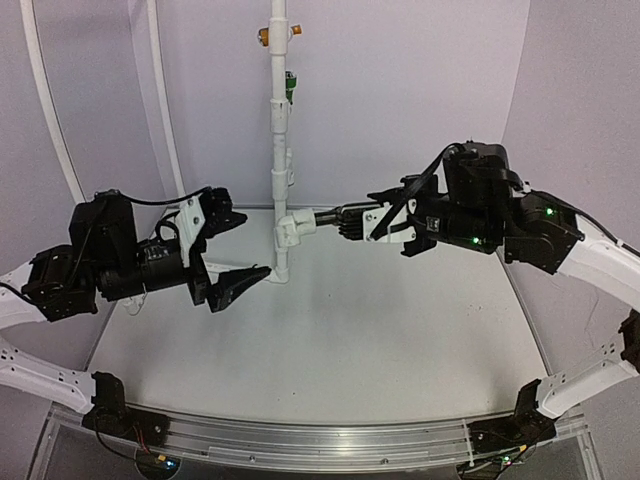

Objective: Install the water faucets

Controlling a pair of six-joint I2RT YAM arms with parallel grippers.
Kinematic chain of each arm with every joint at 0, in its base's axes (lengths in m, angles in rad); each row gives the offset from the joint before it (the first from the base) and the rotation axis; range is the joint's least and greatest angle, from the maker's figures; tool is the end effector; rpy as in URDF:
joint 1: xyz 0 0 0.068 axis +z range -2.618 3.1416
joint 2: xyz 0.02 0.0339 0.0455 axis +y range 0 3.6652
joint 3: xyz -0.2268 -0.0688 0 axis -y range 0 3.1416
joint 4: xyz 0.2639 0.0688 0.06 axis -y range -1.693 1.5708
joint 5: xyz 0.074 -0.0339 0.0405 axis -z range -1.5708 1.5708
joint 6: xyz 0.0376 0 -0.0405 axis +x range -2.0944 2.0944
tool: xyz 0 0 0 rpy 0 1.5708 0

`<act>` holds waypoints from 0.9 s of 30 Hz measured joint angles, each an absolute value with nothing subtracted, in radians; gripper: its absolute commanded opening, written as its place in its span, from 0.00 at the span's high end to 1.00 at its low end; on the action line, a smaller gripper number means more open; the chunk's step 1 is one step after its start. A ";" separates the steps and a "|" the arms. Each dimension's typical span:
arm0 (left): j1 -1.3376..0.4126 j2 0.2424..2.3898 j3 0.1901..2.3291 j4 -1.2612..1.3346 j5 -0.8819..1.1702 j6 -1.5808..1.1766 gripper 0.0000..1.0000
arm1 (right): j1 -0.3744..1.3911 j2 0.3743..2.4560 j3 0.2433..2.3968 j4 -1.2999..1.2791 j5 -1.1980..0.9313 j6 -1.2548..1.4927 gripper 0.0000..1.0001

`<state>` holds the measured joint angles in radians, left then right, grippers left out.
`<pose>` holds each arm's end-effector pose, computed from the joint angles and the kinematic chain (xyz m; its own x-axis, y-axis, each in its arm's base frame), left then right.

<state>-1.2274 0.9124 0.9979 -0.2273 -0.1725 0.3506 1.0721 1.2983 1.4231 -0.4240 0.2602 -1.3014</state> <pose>0.0899 -0.2323 0.3595 0.2543 0.2939 -0.9214 0.8338 0.4161 0.3628 0.1610 0.2753 0.3918 0.6672 -0.7225 -0.1812 -0.3305 -0.0690 -0.9413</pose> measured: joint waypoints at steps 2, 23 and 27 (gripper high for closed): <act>-1.157 0.907 1.004 -0.223 -0.097 0.206 0.11 | 1.072 1.293 1.413 -0.380 0.261 -1.322 1.00; -0.930 1.095 1.092 -0.142 0.501 -0.329 0.60 | 1.130 1.268 1.373 -0.260 0.192 -1.394 1.00; -0.933 1.085 1.089 -0.122 0.493 -0.245 0.70 | 1.132 1.274 1.402 -0.327 0.185 -1.347 1.00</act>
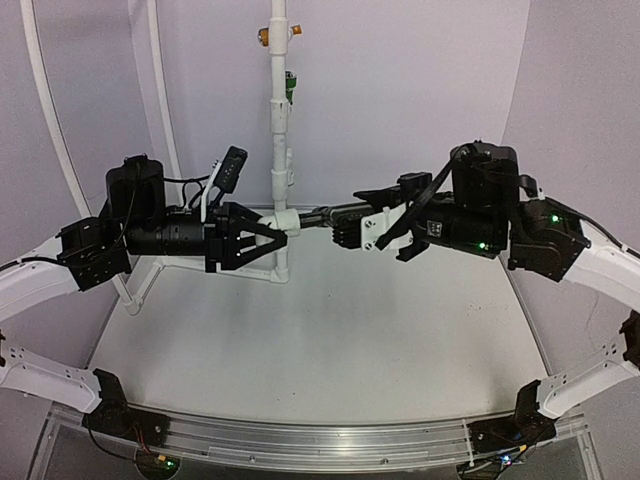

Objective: Install the water faucets

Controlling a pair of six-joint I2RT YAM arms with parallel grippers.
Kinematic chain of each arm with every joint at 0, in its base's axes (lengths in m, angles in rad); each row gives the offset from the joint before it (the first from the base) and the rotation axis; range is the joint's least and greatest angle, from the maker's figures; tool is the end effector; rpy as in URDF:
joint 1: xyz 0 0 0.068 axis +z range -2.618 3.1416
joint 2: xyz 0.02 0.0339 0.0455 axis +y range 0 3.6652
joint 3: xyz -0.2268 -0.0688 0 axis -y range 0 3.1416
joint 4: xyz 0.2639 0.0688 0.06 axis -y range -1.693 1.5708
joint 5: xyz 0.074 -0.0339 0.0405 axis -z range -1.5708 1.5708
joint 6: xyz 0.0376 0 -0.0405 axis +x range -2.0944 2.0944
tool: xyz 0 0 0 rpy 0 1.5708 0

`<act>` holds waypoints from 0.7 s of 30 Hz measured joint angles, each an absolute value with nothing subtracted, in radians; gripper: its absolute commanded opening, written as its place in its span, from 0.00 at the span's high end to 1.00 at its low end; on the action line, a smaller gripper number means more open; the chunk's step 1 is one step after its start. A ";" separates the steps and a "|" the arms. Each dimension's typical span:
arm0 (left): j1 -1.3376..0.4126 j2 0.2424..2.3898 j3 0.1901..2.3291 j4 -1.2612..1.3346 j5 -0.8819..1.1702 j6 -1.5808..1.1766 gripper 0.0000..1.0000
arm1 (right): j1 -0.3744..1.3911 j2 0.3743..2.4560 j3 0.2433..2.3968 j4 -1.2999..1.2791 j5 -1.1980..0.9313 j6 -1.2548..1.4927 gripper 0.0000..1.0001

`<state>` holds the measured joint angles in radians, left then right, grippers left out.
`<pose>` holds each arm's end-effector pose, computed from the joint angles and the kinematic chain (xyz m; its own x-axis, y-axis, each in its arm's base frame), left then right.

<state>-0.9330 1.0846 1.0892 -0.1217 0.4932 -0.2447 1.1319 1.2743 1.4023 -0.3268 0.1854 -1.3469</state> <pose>0.1548 -0.2388 0.3627 -0.3068 0.0555 -0.9502 0.9414 0.1651 -0.2943 0.1408 0.2836 0.4017 0.7740 -0.6064 -0.1822 -0.2623 -0.0453 -0.9639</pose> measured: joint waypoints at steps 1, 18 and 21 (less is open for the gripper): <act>-0.933 1.080 1.086 -0.120 0.487 -0.217 0.71 | 1.133 1.280 1.416 -0.347 0.184 -1.334 1.00; -1.129 0.995 1.007 -0.256 0.160 0.860 0.79 | 1.133 1.458 1.727 -0.913 -0.041 -0.988 1.00; -1.169 0.980 0.947 -0.212 0.066 1.047 0.76 | 1.132 1.500 1.766 -0.994 -0.070 -0.935 1.00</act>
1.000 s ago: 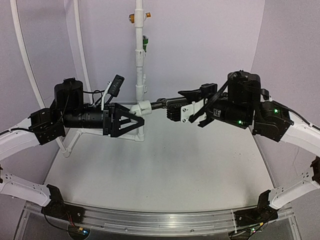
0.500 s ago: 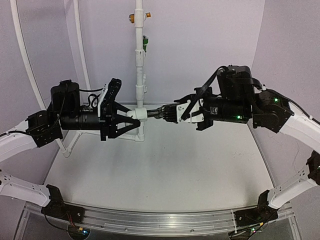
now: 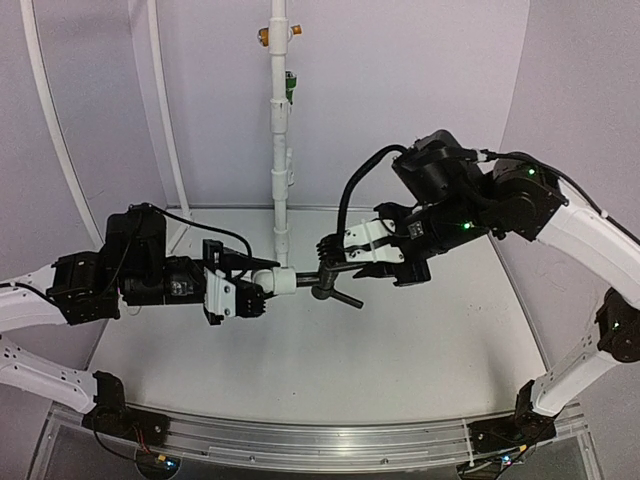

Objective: Install the water faucets

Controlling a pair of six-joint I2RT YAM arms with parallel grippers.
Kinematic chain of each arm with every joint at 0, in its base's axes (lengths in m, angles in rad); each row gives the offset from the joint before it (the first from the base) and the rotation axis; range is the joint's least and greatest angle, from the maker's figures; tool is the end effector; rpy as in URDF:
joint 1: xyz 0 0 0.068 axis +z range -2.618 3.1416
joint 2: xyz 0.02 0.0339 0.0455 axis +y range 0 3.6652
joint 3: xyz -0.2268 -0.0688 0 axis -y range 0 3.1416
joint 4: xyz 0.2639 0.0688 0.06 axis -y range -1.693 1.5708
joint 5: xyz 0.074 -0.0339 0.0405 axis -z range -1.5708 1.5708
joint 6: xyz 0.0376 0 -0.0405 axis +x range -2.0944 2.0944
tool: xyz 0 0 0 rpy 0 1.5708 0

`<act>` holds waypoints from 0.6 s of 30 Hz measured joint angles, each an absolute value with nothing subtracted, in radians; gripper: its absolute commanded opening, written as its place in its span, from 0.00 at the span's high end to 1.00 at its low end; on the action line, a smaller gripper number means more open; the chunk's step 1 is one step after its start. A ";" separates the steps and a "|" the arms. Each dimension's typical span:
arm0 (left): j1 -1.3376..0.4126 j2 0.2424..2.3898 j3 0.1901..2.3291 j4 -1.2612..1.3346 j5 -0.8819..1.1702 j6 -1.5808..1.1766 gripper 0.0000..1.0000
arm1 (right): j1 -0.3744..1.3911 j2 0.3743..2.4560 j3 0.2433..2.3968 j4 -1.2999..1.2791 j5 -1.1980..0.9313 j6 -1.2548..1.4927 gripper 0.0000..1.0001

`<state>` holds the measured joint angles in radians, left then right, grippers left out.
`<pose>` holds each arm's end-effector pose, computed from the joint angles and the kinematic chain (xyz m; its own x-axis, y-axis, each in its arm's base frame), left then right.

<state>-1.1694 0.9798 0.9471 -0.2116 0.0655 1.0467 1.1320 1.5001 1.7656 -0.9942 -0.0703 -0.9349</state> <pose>0.1023 -0.2473 0.3262 0.7694 0.3983 -0.4993 0.5539 -0.0269 0.8321 0.1361 0.2963 0.3926 0.5764 -0.6608 -0.4807 -0.7771 -0.2615 -0.5724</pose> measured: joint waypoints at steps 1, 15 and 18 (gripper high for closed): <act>-1.177 0.972 0.921 -0.189 0.041 1.104 0.71 | 1.131 1.513 1.772 -1.011 -0.079 -0.918 1.00; -1.193 0.908 0.796 -0.085 -0.192 1.285 0.00 | 1.101 1.488 1.739 -0.952 0.040 -0.946 1.00; -1.193 0.911 0.847 -0.138 -0.243 1.092 0.00 | 1.092 1.438 1.715 -0.880 0.127 -1.006 1.00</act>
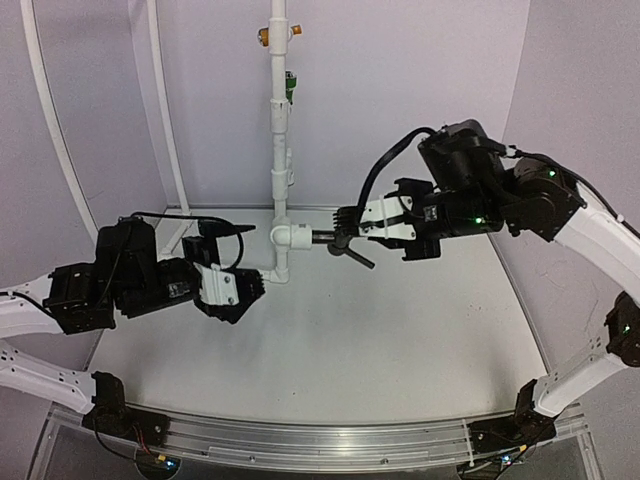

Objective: Install the water faucets

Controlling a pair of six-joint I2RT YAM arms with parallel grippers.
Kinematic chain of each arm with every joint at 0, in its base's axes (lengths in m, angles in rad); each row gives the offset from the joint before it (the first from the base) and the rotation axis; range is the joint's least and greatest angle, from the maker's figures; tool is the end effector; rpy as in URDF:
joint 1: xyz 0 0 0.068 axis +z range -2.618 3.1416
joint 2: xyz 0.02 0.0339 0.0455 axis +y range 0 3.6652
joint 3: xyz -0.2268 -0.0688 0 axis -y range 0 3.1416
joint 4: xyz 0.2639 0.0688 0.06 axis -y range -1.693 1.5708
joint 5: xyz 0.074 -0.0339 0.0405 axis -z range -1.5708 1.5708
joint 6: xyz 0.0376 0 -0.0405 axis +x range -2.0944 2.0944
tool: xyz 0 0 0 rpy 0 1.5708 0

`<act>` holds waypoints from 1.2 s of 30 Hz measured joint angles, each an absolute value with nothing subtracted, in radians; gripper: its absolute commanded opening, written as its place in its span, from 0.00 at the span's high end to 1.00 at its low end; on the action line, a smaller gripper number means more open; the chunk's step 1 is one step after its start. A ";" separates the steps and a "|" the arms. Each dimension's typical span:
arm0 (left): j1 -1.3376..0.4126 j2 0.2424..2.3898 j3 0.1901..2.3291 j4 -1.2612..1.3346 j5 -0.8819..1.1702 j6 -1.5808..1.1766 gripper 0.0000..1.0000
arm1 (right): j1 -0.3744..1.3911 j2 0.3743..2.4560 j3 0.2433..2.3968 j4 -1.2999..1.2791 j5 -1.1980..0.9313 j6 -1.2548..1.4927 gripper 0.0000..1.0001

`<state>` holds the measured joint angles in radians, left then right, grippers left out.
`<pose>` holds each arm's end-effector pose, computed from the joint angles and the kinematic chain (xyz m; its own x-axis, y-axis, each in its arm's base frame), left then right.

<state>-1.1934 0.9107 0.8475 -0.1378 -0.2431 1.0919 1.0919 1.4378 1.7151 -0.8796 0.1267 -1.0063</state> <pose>0.1029 -0.2350 0.3138 0.6897 0.5976 -0.4089 0.4410 0.1011 0.8918 0.1512 0.2810 0.4052 0.5636 -0.7333 -0.3804 -0.6659 -0.1308 -0.7345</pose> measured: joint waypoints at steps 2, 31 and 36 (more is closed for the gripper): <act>-1.193 0.923 0.907 -0.181 -0.280 0.915 0.00 | 1.088 1.403 1.698 -0.821 0.180 -1.052 1.00; -0.830 1.233 1.240 -0.237 0.622 -0.616 0.18 | 1.145 1.262 1.373 -0.308 0.383 -1.488 1.00; -0.810 1.240 1.239 -0.207 0.663 -0.675 0.17 | 1.161 1.262 1.362 -0.239 0.379 -1.507 1.00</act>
<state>-0.8104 1.2401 1.2392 -0.2069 0.6626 -0.6750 1.1607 1.2617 1.3615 -0.2386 0.3785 -1.5073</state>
